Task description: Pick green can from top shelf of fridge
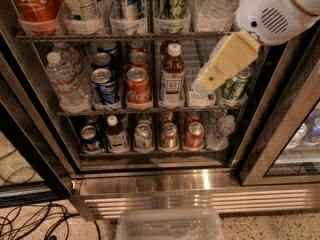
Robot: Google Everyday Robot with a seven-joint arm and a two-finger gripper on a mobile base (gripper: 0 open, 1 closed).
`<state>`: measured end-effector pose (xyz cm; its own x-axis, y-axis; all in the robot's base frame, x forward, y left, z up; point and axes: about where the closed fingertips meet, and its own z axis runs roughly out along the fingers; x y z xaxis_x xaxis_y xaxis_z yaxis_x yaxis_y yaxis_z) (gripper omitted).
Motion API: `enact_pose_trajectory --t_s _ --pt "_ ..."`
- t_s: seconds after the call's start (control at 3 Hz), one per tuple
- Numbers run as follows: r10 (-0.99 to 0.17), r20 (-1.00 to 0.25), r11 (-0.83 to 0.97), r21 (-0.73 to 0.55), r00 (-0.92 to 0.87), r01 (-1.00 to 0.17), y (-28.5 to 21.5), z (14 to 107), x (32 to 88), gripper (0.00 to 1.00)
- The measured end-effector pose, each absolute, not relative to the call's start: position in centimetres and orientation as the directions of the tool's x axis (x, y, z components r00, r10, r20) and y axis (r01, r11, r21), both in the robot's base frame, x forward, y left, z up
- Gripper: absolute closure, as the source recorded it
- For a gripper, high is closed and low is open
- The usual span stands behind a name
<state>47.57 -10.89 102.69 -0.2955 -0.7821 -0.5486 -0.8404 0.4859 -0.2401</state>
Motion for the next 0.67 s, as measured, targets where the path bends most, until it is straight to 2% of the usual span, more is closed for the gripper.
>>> enact_pose_trajectory --t_s 0.67 --pt "-0.727 -0.606 0.546 -0.224 -0.323 -0.808 -10.53 102.21 46.92 0.0"
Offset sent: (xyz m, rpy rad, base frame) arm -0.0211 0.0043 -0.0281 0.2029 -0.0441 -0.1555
